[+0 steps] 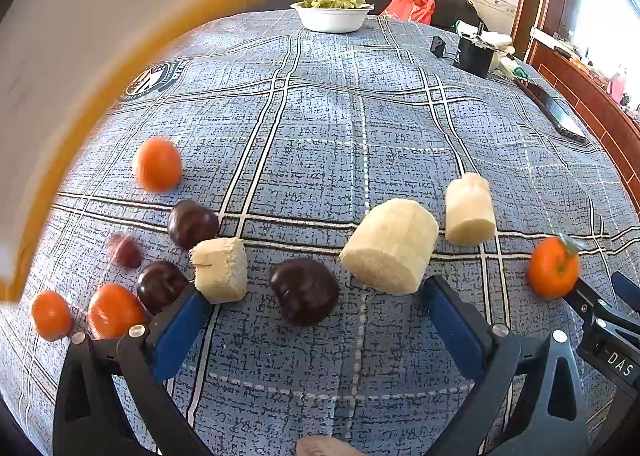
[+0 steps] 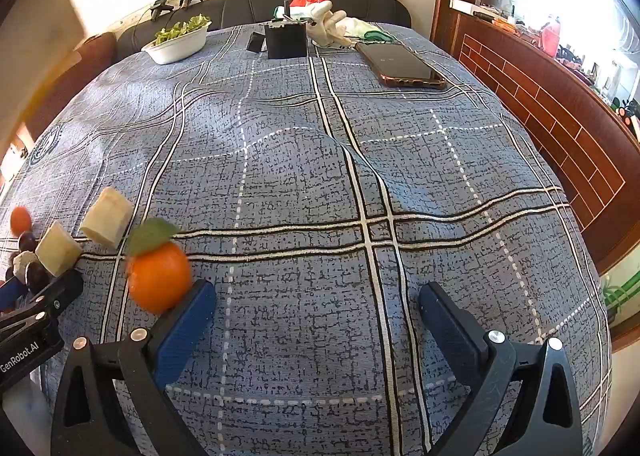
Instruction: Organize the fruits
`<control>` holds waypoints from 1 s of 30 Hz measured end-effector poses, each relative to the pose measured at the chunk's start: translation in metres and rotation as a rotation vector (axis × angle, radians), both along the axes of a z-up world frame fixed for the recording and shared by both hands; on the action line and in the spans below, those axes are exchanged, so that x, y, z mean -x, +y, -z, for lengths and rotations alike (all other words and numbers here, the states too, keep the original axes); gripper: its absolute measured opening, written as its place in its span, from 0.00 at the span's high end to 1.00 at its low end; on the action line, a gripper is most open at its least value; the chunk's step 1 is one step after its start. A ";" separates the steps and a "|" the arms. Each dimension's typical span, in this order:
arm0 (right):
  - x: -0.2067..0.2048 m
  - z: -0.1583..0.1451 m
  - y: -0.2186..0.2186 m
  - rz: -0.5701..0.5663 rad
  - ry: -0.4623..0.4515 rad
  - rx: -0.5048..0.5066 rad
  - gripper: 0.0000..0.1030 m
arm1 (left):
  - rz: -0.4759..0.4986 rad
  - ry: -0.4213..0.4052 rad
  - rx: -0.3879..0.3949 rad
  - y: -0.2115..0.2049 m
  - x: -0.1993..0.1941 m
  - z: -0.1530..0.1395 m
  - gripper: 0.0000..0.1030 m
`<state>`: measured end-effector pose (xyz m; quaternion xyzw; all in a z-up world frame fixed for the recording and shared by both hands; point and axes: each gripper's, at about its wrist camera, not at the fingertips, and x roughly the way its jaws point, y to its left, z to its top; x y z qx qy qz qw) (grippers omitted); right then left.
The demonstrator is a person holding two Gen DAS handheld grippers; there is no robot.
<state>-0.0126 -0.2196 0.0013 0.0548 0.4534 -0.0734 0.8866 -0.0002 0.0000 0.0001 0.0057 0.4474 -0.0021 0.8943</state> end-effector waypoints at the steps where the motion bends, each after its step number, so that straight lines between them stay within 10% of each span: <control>1: 0.000 0.000 0.000 0.000 0.000 0.000 0.00 | 0.000 -0.001 0.000 0.000 0.000 0.000 0.00; 30: 0.000 0.000 -0.001 0.000 0.002 -0.002 0.00 | 0.000 0.012 0.002 0.000 0.000 0.000 0.00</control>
